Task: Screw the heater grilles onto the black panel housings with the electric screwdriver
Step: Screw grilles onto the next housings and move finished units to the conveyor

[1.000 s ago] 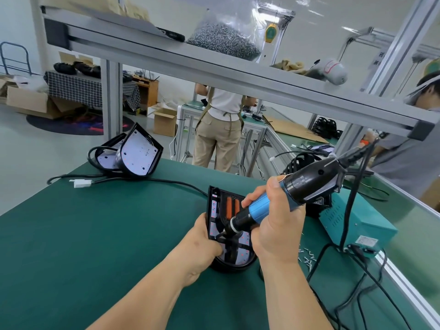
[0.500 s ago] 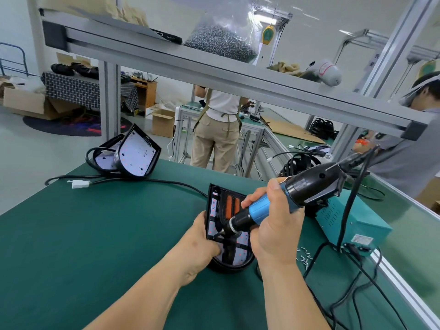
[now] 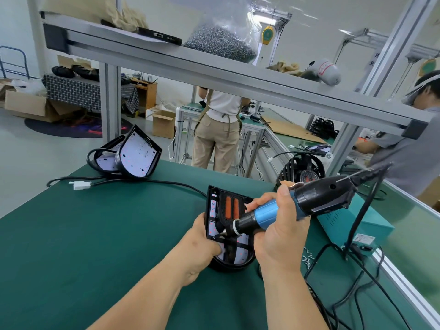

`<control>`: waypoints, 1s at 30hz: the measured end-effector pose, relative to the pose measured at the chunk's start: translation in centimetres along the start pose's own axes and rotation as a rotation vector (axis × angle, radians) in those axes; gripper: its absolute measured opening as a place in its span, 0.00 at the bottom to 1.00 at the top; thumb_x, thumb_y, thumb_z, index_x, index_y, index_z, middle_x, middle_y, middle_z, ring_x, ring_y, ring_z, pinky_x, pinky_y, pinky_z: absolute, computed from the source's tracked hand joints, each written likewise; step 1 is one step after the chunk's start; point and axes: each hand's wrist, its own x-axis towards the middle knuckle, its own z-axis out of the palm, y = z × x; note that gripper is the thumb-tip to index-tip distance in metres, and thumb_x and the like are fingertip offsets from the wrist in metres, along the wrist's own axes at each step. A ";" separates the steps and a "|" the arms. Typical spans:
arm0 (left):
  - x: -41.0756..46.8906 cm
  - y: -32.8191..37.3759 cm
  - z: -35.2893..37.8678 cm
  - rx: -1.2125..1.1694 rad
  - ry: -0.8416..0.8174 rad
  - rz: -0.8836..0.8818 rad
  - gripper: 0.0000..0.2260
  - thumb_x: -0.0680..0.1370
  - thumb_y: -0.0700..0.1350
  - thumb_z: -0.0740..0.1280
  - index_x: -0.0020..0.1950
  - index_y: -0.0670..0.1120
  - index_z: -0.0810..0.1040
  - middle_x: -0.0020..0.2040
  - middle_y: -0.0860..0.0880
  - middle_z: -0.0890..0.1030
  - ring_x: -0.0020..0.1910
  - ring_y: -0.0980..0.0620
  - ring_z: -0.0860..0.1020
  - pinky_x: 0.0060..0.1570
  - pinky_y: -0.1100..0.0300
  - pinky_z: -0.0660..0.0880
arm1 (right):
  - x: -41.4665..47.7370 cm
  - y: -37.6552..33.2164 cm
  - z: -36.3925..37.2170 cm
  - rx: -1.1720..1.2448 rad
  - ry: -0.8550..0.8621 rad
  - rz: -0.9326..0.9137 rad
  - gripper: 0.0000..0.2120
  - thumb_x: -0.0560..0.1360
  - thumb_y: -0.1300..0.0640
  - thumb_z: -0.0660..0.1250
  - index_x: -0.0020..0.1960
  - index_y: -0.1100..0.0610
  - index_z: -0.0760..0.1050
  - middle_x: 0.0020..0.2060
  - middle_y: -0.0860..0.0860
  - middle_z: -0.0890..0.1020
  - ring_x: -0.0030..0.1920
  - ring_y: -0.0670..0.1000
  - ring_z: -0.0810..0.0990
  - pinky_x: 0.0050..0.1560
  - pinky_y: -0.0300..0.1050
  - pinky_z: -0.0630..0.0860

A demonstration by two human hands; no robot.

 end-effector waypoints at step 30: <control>1.1 1.8 -6.7 -0.489 0.236 0.247 0.27 0.72 0.25 0.61 0.61 0.52 0.79 0.53 0.47 0.86 0.46 0.48 0.86 0.39 0.57 0.82 | 1.1 4.5 -2.7 -0.413 0.218 0.786 0.05 0.79 0.68 0.62 0.54 0.65 0.73 0.43 0.60 0.79 0.41 0.60 0.79 0.44 0.58 0.80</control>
